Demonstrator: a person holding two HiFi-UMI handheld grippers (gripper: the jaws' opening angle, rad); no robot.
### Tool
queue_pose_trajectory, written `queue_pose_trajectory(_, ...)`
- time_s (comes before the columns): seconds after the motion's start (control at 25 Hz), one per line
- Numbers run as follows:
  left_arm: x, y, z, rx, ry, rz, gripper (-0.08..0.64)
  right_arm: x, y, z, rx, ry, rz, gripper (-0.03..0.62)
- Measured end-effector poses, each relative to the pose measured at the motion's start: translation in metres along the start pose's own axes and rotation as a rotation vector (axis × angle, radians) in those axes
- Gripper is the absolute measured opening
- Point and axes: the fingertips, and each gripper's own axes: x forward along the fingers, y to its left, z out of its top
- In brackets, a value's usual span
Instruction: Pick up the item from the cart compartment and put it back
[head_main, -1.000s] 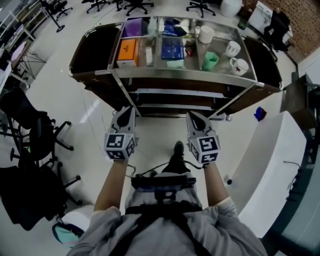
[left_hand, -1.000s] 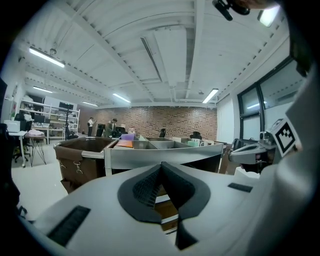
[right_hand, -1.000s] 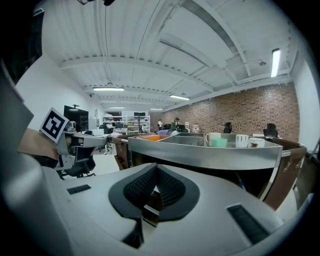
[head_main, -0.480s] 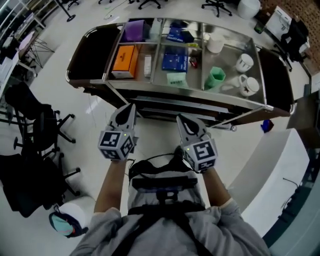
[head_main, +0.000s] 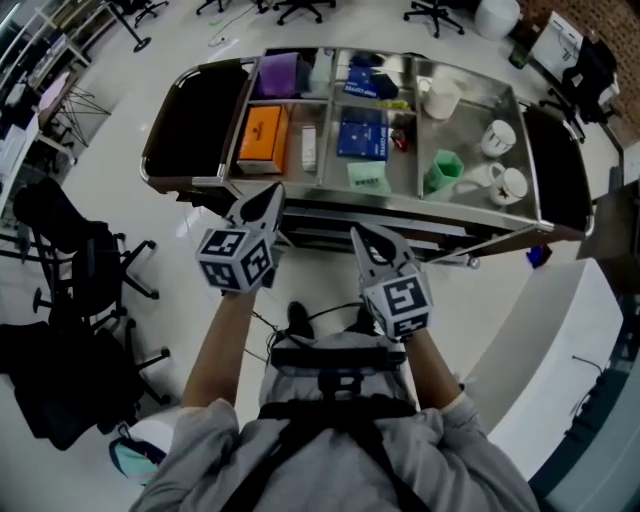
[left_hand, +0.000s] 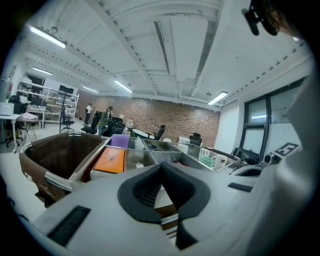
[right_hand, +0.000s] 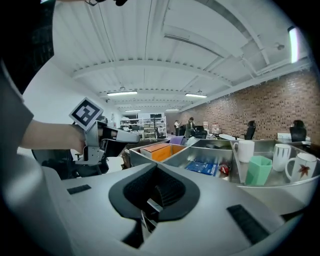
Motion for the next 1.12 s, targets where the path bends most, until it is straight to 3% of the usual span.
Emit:
queue_pose_trajectory(0.2, 0.029, 0.009, 0.015, 0.017, 0.042, -0.054, 0.002, 0.009, 0.0, 0.011, -0.005, -0.005, -0.016, 0.009)
queue_pose_trajectory(0.28, 0.041, 0.009, 0.018, 0.058, 0.076, -0.076, 0.062, 0.01, -0.004, 0.012, 0.003, -0.009, -0.026, 0.009)
queue_pose_trajectory(0.44, 0.06, 0.012, 0.02, 0.147, 0.139, -0.101, 0.119, 0.013, -0.011, 0.009, 0.013, -0.008, -0.04, 0.009)
queue_pose_trajectory(0.6, 0.077, 0.013, 0.015, 0.186, 0.205, -0.128, 0.193, 0.014, -0.015, 0.006, 0.022, 0.0, -0.042, 0.009)
queue_pose_trajectory(0.76, 0.097, 0.014, 0.016, 0.178, 0.246, -0.128, 0.193, 0.016, -0.022, 0.002, 0.031, 0.001, -0.049, 0.009)
queue_pose_trajectory(0.88, 0.114, 0.019, 0.016, 0.129, 0.281, -0.119, 0.211, 0.016, -0.024, 0.004, 0.032, -0.002, -0.05, 0.009)
queue_pose_trajectory(1.12, 0.146, 0.034, 0.014, 0.108, 0.378, -0.055, 0.232, 0.018, -0.028, 0.01, 0.02, -0.021, -0.046, 0.009)
